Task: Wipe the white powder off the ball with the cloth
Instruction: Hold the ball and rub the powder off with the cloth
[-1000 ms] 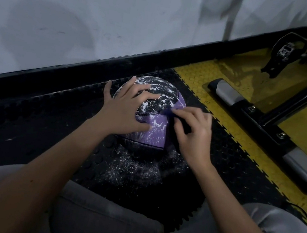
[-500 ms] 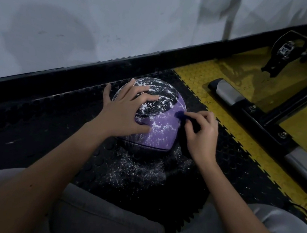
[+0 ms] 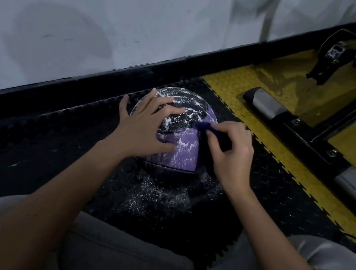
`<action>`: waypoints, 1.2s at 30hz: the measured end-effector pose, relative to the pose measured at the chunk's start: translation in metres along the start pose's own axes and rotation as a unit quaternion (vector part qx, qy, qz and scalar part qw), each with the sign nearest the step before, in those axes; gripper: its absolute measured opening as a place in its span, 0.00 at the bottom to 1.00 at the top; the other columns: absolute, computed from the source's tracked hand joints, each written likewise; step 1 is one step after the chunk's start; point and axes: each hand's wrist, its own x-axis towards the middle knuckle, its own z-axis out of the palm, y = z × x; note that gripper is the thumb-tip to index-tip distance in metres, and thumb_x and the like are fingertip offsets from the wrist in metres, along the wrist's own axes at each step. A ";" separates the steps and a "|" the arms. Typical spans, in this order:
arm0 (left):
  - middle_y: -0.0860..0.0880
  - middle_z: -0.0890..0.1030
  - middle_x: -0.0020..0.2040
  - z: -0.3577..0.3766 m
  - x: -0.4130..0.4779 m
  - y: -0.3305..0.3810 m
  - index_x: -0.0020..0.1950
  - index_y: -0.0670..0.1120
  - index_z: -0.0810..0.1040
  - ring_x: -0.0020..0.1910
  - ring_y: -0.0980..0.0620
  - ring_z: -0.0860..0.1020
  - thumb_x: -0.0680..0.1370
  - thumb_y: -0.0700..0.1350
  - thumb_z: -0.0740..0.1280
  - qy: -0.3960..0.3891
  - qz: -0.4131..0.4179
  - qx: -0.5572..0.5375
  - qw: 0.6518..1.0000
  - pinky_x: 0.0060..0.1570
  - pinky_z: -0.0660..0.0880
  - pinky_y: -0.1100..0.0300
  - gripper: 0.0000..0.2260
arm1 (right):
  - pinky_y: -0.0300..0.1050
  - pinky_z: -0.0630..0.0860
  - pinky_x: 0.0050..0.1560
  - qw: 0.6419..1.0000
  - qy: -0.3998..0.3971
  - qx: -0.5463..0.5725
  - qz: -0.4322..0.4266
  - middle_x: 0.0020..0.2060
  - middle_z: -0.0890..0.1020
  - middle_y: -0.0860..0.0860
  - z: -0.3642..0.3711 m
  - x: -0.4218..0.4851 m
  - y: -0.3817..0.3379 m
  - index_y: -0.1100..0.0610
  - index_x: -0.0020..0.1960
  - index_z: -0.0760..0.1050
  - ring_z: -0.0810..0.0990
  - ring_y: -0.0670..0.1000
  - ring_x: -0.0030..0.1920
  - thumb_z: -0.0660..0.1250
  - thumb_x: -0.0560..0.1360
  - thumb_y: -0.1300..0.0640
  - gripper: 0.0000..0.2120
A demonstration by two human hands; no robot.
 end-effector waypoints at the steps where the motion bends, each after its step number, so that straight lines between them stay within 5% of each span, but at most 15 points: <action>1: 0.62 0.51 0.74 -0.001 0.000 0.000 0.70 0.67 0.56 0.74 0.57 0.39 0.68 0.62 0.69 -0.002 0.000 0.001 1.000 0.66 0.33 0.37 0.34 | 0.28 0.62 0.50 1.000 -0.011 -0.001 -0.005 0.44 0.79 0.50 0.003 -0.003 0.001 0.59 0.47 0.79 0.75 0.54 0.44 0.71 0.71 0.62 0.05; 9: 0.63 0.51 0.74 -0.003 0.002 -0.002 0.68 0.69 0.58 0.73 0.60 0.38 0.67 0.63 0.70 -0.013 0.001 -0.018 1.000 0.65 0.30 0.41 0.33 | 0.21 0.58 0.50 0.994 -0.001 -0.008 0.112 0.44 0.78 0.48 0.001 0.001 0.019 0.58 0.47 0.81 0.77 0.58 0.48 0.72 0.71 0.59 0.05; 15: 0.64 0.50 0.74 -0.004 0.004 -0.006 0.67 0.71 0.55 0.70 0.65 0.36 0.67 0.64 0.68 -0.019 0.002 -0.014 1.000 0.65 0.29 0.42 0.33 | 0.25 0.61 0.53 0.999 -0.039 0.008 0.035 0.47 0.77 0.47 0.004 -0.007 0.008 0.55 0.51 0.82 0.74 0.51 0.48 0.69 0.71 0.56 0.09; 20: 0.64 0.48 0.74 -0.007 0.008 -0.011 0.64 0.73 0.52 0.68 0.68 0.35 0.68 0.63 0.68 -0.031 -0.007 -0.026 0.999 0.66 0.30 0.41 0.31 | 0.21 0.59 0.51 0.994 -0.014 -0.030 0.109 0.45 0.77 0.48 0.004 -0.004 0.026 0.58 0.49 0.82 0.76 0.56 0.48 0.70 0.70 0.64 0.08; 26: 0.66 0.52 0.73 -0.008 0.008 -0.016 0.62 0.74 0.53 0.69 0.67 0.37 0.65 0.65 0.65 -0.003 -0.015 -0.057 0.998 0.67 0.31 0.43 0.30 | 0.25 0.60 0.54 0.999 -0.045 -0.009 0.009 0.48 0.81 0.49 0.014 -0.003 0.003 0.58 0.50 0.81 0.75 0.52 0.48 0.68 0.71 0.62 0.08; 31: 0.67 0.53 0.72 -0.012 0.011 -0.017 0.62 0.73 0.56 0.73 0.62 0.40 0.63 0.65 0.64 -0.011 -0.025 -0.066 0.997 0.68 0.32 0.43 0.30 | 0.22 0.58 0.51 0.997 -0.012 -0.019 0.072 0.46 0.81 0.49 0.010 0.010 0.019 0.58 0.49 0.81 0.78 0.58 0.48 0.69 0.71 0.64 0.08; 36: 0.67 0.52 0.73 -0.011 0.011 -0.015 0.62 0.73 0.55 0.73 0.61 0.39 0.69 0.59 0.71 -0.006 -0.025 -0.061 0.998 0.68 0.32 0.45 0.30 | 0.25 0.59 0.55 0.998 -0.057 -0.017 -0.030 0.49 0.81 0.51 0.021 0.006 0.000 0.58 0.50 0.81 0.73 0.53 0.48 0.67 0.72 0.62 0.08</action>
